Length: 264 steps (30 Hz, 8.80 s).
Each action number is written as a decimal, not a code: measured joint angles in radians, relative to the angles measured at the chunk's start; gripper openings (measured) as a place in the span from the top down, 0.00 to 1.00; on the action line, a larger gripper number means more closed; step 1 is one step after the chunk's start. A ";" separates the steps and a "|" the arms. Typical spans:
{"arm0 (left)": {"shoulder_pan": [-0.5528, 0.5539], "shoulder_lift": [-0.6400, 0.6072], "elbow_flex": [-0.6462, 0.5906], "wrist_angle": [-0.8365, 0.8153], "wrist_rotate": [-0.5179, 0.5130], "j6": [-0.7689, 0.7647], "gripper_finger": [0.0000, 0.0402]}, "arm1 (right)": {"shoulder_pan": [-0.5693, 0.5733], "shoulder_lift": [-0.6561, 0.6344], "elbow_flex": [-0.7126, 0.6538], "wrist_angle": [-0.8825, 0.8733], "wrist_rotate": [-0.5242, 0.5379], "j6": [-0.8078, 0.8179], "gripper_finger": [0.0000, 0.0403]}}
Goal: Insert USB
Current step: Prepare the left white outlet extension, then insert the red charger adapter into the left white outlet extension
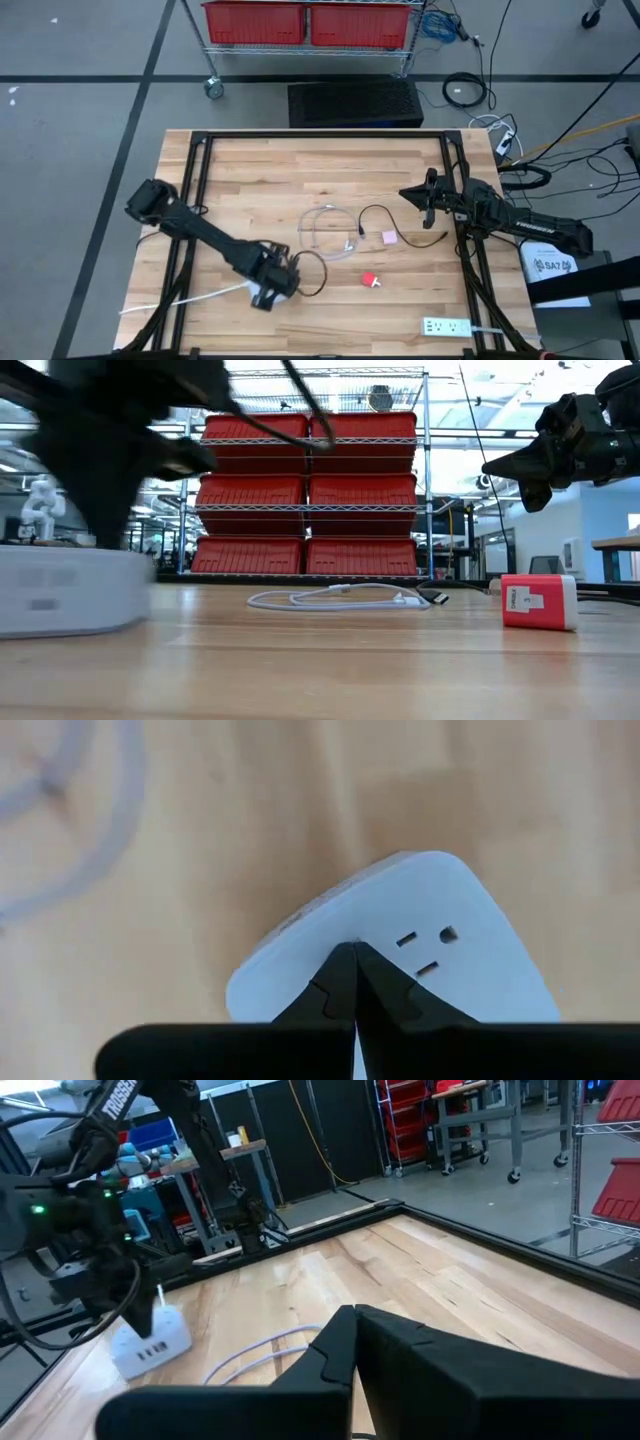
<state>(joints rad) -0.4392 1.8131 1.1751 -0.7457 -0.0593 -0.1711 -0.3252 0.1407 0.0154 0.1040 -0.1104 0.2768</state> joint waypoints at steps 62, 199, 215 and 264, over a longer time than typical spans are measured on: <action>0.035 -0.166 -0.103 0.655 -0.379 0.176 1.00 | 0.859 1.184 0.816 -0.422 0.131 0.289 0.67; -0.503 -0.584 -0.532 0.932 -0.967 -0.048 1.00 | 0.595 2.101 1.294 0.709 0.156 -0.217 0.73; -0.521 -0.428 -0.107 -0.359 -0.323 -0.902 1.00 | 0.603 2.101 1.294 0.669 0.130 -0.235 0.73; -0.511 -0.128 -0.169 -0.293 -0.358 -0.813 1.00 | 0.441 2.338 1.528 0.878 -0.265 -0.212 0.73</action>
<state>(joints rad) -0.9501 1.6855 1.0058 -1.0386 -0.4172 -0.9846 0.1156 2.4790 1.5430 0.9820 -0.3751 0.0646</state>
